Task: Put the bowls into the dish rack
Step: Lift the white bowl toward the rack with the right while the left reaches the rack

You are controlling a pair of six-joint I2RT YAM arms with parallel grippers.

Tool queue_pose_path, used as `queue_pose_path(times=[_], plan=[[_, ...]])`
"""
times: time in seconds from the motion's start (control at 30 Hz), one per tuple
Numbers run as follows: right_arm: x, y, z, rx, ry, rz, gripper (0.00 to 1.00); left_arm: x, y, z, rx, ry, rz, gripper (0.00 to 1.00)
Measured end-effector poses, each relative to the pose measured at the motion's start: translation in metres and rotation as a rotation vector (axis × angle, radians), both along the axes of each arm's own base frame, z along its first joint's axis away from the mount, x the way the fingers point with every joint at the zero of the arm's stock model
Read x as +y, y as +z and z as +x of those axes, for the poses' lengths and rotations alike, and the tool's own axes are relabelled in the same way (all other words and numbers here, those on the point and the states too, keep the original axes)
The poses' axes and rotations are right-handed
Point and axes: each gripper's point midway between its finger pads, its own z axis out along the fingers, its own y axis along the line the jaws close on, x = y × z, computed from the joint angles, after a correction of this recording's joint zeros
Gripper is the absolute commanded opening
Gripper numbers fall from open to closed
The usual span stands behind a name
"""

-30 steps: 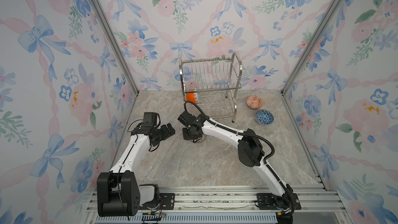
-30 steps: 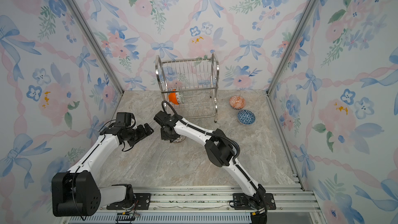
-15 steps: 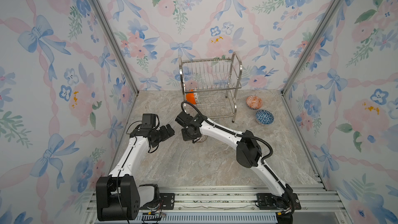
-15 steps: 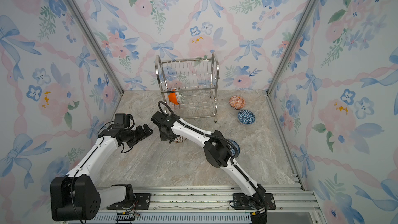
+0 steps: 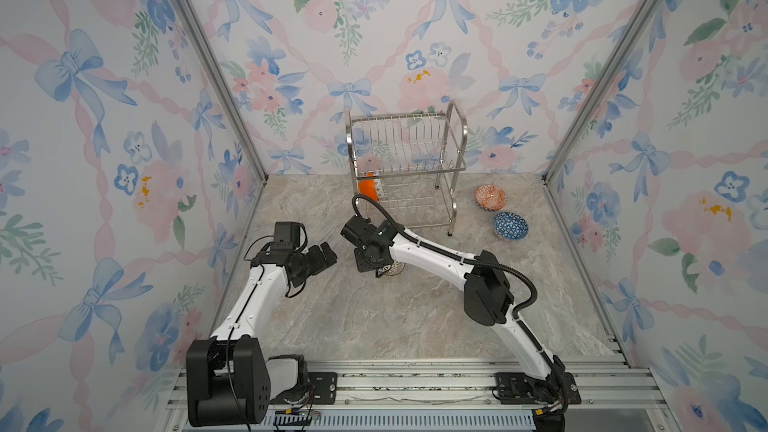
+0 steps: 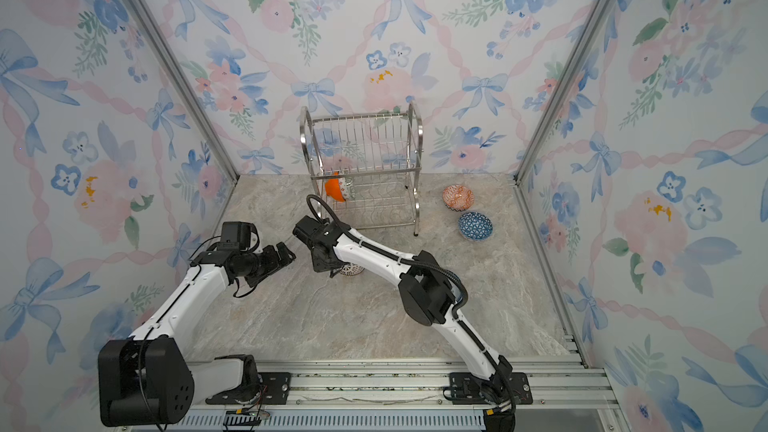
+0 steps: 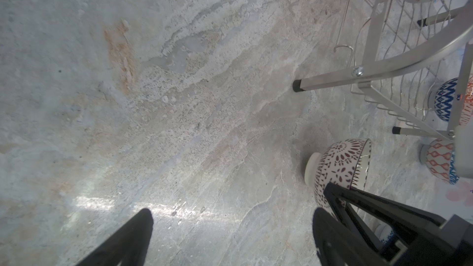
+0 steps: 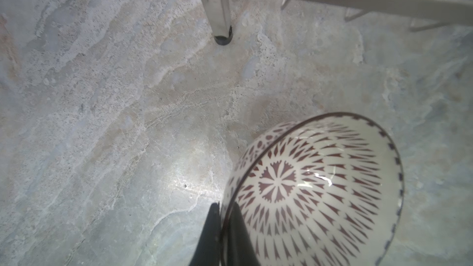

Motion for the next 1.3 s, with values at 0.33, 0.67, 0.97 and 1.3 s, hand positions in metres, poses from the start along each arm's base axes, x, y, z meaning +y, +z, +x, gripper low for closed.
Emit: queue_pose_path(times=[0.33, 0.67, 0.97, 1.3], plan=[[-0.028, 0.0, -0.01, -0.023, -0.037, -0.041, 0.0, -0.002, -0.001, 0.001, -0.011, -0.016, -0.007, 0.98], [-0.054, 0.018, -0.014, -0.097, -0.072, -0.052, 0.0, -0.005, -0.001, 0.001, -0.017, -0.023, -0.02, 0.98], [-0.035, 0.045, -0.028, -0.151, 0.097, 0.104, 0.0, -0.007, 0.0, 0.005, -0.034, -0.029, -0.031, 0.98], [-0.042, 0.073, -0.032, -0.222, 0.162, 0.177, 0.0, -0.016, 0.006, 0.011, -0.061, -0.027, -0.073, 0.98]])
